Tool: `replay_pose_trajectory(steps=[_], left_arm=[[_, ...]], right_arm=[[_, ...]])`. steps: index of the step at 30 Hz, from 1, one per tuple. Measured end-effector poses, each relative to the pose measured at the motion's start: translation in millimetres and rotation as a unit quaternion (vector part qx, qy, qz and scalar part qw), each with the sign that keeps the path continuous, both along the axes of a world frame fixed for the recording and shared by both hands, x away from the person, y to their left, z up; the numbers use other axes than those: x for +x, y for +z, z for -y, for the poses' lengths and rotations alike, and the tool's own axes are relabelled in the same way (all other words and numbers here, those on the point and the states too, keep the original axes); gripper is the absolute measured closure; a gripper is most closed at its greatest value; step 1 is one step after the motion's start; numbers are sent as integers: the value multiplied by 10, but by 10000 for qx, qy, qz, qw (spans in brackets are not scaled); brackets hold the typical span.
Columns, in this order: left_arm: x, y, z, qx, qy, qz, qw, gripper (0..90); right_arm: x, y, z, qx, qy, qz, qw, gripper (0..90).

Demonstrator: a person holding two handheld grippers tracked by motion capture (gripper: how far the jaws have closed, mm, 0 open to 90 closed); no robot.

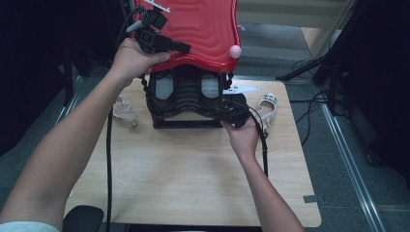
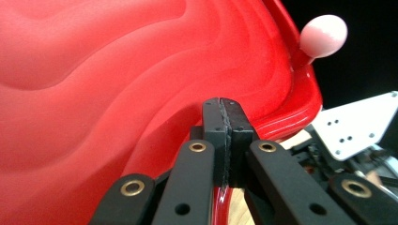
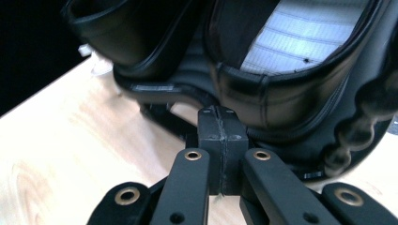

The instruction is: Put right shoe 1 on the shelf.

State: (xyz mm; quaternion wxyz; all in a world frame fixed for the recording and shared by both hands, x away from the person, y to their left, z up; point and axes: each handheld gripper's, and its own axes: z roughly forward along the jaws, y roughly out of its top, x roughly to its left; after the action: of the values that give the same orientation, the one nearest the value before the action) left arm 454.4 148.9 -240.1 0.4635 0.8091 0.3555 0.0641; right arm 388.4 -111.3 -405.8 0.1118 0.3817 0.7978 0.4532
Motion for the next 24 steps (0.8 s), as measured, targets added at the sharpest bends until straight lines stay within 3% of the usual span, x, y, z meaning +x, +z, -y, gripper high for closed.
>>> replay_pose_trajectory(steps=[2, 4, 6, 8, 11, 14, 17, 20, 24], left_arm=[[-16, 13, 16, 63, 85, 23, 9999, 900], [-31, 41, 14, 2, 144, -33, 9999, 860], [-74, 76, 6, -30, 122, 47, 9999, 821], [-148, 120, -3, -27, 3, 103, 9999, 786], [-267, 153, -19, -14, -139, 158, 9998, 703], [-401, 159, -52, -68, -260, 131, 9996, 633], [-514, 107, -77, -34, -353, -4, 9994, 560], [-623, 5, -103, 35, -350, 43, 9994, 492], [-704, -167, -164, -3, -344, -52, 9994, 459]], right_arm=[[-76, 19, 34, -8, 16, 183, 9998, 900], [-106, 28, 64, 103, 53, 100, 9999, 889], [-134, 29, 94, 258, 122, -16, 9996, 863], [-171, 24, 118, 323, 218, 8, 9992, 833], [-237, -1, 148, 235, 134, 92, 9996, 775], [-286, -61, 219, 580, 84, -102, 9982, 738], [-351, -121, 276, 718, 39, -175, 9973, 736], [-426, -192, 324, 756, 68, -213, 9969, 735], [-496, -267, 392, 822, 35, -247, 9963, 727]])
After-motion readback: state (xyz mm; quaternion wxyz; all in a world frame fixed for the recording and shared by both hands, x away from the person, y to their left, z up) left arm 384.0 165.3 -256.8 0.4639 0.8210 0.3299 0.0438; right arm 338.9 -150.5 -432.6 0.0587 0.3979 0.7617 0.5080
